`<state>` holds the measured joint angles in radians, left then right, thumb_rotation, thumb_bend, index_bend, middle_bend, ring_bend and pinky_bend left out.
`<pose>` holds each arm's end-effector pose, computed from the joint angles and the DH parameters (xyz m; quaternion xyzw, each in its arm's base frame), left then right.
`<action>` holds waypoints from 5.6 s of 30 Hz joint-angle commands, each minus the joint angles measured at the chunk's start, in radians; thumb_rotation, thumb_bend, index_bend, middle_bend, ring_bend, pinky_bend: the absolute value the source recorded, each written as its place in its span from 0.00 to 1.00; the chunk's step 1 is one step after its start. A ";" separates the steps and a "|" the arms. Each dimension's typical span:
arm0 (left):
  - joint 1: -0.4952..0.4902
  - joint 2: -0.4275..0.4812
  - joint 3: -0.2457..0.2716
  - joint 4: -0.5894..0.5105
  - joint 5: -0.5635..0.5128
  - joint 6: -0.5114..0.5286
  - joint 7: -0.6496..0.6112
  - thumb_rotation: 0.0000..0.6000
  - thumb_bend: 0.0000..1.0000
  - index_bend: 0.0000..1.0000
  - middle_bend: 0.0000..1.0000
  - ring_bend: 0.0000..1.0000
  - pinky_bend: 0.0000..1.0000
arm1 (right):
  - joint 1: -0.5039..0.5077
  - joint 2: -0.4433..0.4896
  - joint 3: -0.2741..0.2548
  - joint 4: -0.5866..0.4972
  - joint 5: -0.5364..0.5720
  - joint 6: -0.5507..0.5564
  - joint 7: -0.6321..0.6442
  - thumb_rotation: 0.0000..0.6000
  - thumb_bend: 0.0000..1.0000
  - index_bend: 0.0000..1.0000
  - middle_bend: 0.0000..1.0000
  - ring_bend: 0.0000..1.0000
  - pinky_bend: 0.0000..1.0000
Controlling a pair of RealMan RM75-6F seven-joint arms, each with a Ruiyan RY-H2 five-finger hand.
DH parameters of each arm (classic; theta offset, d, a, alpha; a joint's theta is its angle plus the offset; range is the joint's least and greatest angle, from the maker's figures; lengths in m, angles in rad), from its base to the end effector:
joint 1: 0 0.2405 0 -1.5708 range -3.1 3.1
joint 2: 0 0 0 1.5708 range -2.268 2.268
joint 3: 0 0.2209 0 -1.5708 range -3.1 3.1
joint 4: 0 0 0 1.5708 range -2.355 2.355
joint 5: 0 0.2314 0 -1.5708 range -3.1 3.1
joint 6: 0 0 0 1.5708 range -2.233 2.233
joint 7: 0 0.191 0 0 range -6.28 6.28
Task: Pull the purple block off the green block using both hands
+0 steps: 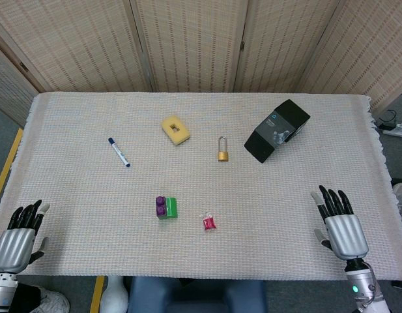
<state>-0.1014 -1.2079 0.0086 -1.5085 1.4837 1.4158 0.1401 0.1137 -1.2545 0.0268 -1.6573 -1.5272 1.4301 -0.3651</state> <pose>-0.3092 0.2182 0.0865 -0.6458 -0.3735 -0.3071 0.5909 -0.2512 -0.2257 0.0646 0.6636 -0.3323 0.3283 0.5844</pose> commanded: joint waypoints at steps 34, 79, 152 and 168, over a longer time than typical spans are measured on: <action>-0.245 -0.065 -0.094 -0.336 -0.234 -0.387 -0.111 1.00 0.38 0.03 0.00 0.00 0.00 | -0.034 0.045 -0.015 -0.014 -0.070 0.076 0.094 1.00 0.33 0.00 0.00 0.00 0.00; -0.500 -0.412 -0.251 -0.215 -0.773 -0.406 0.042 1.00 0.27 0.19 0.00 0.00 0.00 | -0.038 0.078 -0.011 -0.015 -0.077 0.073 0.167 1.00 0.33 0.00 0.00 0.00 0.00; -0.354 -0.533 -0.245 -0.175 -0.477 -0.207 -0.243 1.00 0.55 0.84 0.17 0.00 0.00 | 0.078 0.058 -0.026 0.077 -0.149 -0.063 0.526 1.00 0.33 0.00 0.00 0.00 0.00; -0.321 -0.542 -0.246 -0.339 -0.489 -0.164 -0.177 1.00 0.55 0.84 0.17 0.00 0.00 | 0.409 -0.146 -0.056 0.368 -0.238 -0.301 1.593 1.00 0.33 0.00 0.00 0.00 0.00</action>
<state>-0.4221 -1.7470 -0.2340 -1.8425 0.9958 1.2501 -0.0416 0.4146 -1.3240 -0.0140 -1.3789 -1.7307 1.2076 1.0622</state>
